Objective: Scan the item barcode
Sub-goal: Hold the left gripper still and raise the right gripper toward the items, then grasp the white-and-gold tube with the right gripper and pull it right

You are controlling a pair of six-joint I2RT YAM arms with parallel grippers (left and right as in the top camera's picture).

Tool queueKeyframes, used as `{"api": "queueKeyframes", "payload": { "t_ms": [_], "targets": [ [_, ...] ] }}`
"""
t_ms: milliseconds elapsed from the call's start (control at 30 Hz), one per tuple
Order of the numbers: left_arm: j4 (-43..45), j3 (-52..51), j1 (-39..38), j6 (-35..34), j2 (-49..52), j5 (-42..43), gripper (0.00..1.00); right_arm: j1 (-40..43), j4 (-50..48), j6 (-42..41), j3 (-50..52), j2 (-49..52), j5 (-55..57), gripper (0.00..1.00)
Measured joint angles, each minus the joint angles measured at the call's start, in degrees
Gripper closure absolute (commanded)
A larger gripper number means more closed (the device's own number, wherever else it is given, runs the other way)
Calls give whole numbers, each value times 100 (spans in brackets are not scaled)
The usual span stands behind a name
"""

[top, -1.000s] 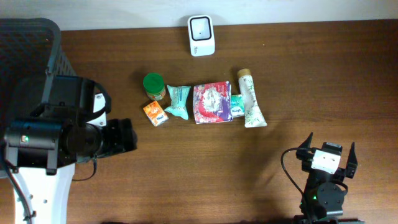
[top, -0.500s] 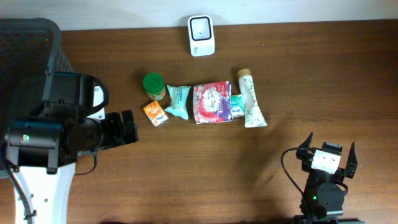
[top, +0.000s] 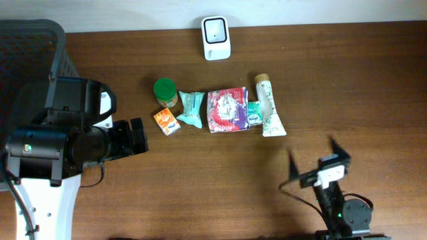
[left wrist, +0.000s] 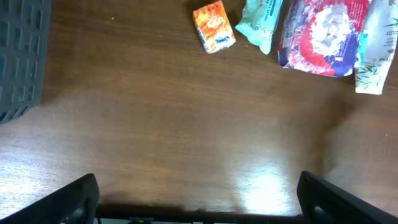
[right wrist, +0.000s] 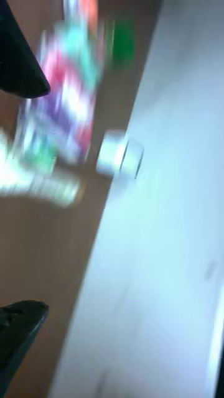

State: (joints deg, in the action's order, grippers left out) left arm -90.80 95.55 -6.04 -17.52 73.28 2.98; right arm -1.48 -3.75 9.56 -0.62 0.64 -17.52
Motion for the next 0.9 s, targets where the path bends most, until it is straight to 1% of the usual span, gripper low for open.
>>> {"api": "queueKeyframes", "payload": {
  "t_ms": [67,100,133,200,233,300,400,467,500,533,567,633,667,733,767,800,867,900],
  "targets": [
    [0,0,0,0,0,-4,1,0,-422,-57,0,4,-957,1],
    [-4,0,0,0,0,-4,1,0,-868,-63,0,7,-1266,1],
    [4,-2,0,0,0,-4,1,0,-1320,-105,2,13,-1432,1],
    [2,-11,0,0,0,-4,1,0,-2905,-199,-35,11,-1582,2],
    [0,-11,0,0,0,-4,1,0,-3167,-214,-81,0,-1552,1],
    [2,-11,0,0,0,-4,1,0,-3073,-216,-262,22,-1346,1],
    [2,-11,0,0,0,-4,1,2,-2719,-210,-1261,302,-1075,1],
    [2,-11,0,0,0,-4,1,2,-1840,-203,-2024,730,-1010,1],
    [11,-11,0,0,0,-4,1,2,-1023,-184,-2662,1327,-966,1],
    [15,-11,0,0,0,-4,1,2,-577,-214,-3062,1753,-962,1],
    [22,-15,0,0,0,-11,1,2,227,-195,-3620,2293,-951,1],
    [0,-17,0,0,0,-4,1,0,1384,-188,-4649,3353,-933,1],
    [2,-22,0,0,0,-7,1,2,2184,-173,-5477,4094,-933,1],
    [0,-24,0,0,-2,-11,1,2,3751,-140,-6610,4996,-953,2],
    [7,-24,0,0,-2,-9,1,2,4406,-144,-7136,5455,-1069,2],
    [0,-26,0,0,-2,-7,1,7,5112,-138,-7643,6024,-1412,2],
    [2,-26,0,0,-2,-9,1,7,5934,-166,-7893,6518,-2002,2],
    [0,-26,0,0,-2,-7,1,7,6190,-166,-7906,6857,-2162,2]
  ]
}}
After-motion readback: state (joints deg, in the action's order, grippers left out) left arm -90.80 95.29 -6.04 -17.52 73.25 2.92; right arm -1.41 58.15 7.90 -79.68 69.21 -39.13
